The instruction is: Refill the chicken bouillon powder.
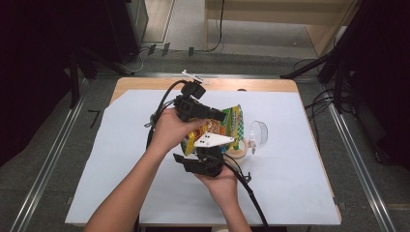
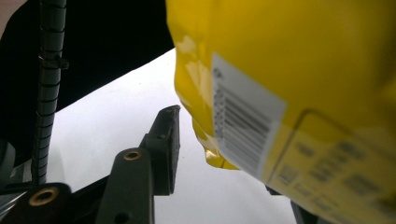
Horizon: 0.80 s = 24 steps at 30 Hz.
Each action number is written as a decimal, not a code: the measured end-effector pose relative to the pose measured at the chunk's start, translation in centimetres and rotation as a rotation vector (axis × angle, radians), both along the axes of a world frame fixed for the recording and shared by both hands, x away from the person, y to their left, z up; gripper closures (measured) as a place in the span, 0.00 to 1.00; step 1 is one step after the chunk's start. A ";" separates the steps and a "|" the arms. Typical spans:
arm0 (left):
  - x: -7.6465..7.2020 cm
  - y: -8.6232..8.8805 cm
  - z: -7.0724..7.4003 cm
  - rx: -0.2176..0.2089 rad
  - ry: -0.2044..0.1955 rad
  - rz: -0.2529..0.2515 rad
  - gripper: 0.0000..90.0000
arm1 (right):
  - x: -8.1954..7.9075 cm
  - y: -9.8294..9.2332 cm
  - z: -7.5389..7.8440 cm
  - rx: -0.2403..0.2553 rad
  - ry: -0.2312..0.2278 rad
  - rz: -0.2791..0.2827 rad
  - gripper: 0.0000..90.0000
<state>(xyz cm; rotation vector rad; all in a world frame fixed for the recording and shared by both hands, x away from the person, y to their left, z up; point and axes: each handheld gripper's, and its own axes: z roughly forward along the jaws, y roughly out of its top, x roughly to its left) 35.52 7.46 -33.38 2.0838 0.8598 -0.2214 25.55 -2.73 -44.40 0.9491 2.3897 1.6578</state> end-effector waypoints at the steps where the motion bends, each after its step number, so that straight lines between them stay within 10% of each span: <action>1: -0.1 0.1 0.0 -0.002 0.000 0.001 0.89 | 0.0 0.0 -0.1 -0.001 -0.003 0.001 0.61; 24: -1.3 1.9 -1.2 -0.051 0.020 -0.022 0.90 | -0.3 0.4 -2.0 -0.039 -0.022 0.028 0.55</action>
